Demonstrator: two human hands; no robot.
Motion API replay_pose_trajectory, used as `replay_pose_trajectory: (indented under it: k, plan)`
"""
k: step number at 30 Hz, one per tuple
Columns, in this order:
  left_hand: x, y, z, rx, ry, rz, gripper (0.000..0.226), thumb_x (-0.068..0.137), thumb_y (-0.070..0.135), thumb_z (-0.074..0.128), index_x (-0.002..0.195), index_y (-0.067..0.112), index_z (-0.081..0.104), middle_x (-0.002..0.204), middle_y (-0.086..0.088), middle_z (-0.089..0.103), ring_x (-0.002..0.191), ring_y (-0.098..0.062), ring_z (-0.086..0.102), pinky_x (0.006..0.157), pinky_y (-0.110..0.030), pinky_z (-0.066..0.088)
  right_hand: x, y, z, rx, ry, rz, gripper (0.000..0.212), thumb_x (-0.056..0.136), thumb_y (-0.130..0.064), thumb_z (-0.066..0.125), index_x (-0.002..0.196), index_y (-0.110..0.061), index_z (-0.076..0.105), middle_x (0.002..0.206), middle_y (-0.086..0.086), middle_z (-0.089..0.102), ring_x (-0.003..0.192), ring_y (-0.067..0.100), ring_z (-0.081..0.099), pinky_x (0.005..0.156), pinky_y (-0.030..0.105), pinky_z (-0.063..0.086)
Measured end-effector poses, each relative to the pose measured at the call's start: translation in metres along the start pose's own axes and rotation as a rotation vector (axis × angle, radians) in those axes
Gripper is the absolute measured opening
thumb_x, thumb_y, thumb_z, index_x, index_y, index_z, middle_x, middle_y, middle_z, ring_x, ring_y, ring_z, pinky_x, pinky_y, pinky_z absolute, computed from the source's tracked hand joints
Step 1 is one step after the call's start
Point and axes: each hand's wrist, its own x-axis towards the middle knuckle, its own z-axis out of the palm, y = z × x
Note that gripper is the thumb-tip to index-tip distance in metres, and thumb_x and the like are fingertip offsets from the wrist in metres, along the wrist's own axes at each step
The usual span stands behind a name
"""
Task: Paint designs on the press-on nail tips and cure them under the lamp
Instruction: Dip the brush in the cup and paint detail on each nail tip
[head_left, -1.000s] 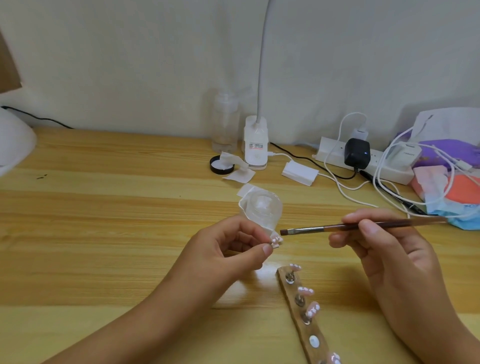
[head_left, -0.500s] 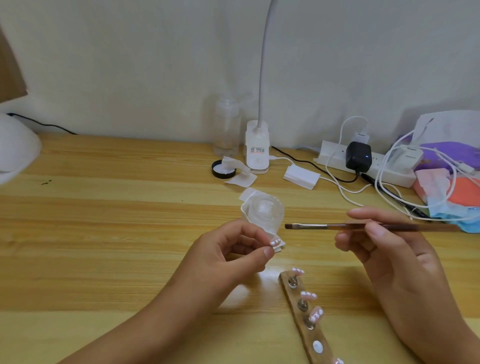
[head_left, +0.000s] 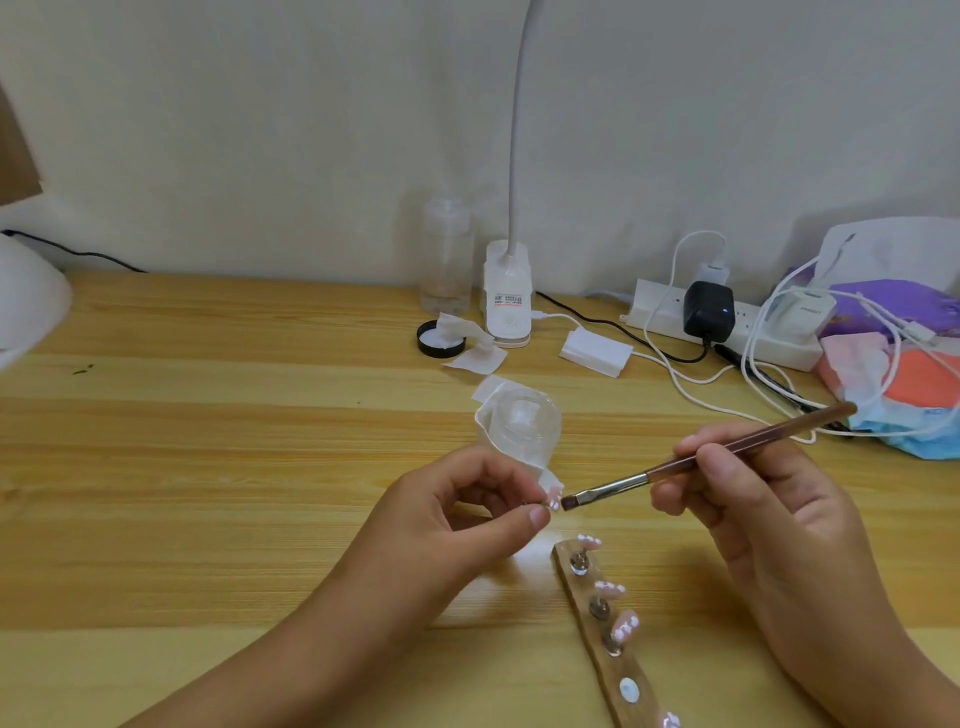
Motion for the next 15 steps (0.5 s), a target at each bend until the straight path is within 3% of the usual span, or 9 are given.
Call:
replay_pose_trajectory:
  k: [4, 9, 15]
  plan:
    - [-0.0003, 0.0000, 0.0004, 0.008, -0.007, 0.020, 0.024, 0.081, 0.012, 0.077, 0.072, 0.033, 0.072, 0.073, 0.016, 0.066, 0.070, -0.001, 0.056, 0.063, -0.010, 0.044, -0.0008, -0.0010, 0.0039, -0.015, -0.026, 0.014, 0.048, 0.059, -0.061, 0.085, 0.087, -0.023, 0.075, 0.075, 0.014, 0.072, 0.072, 0.021, 0.071, 0.071, 0.022, 0.057]
    - [0.0003, -0.0012, 0.0013, 0.002, -0.009, 0.034, 0.010, 0.073, 0.024, 0.073, 0.073, 0.034, 0.073, 0.073, 0.013, 0.064, 0.072, -0.001, 0.056, 0.065, -0.012, 0.045, 0.0021, 0.0006, 0.0028, -0.027, 0.053, 0.002, 0.034, 0.067, -0.053, 0.081, 0.087, -0.026, 0.075, 0.077, 0.014, 0.073, 0.074, 0.021, 0.072, 0.071, 0.022, 0.057]
    - [-0.0001, -0.0022, 0.0012, -0.011, -0.009, 0.021, 0.008, 0.072, 0.023, 0.072, 0.073, 0.031, 0.073, 0.075, 0.007, 0.061, 0.068, -0.003, 0.054, 0.065, -0.013, 0.045, -0.0008, -0.0012, 0.0051, -0.012, -0.022, -0.001, 0.043, 0.064, -0.059, 0.084, 0.087, -0.024, 0.074, 0.074, 0.013, 0.072, 0.070, 0.021, 0.071, 0.070, 0.023, 0.057]
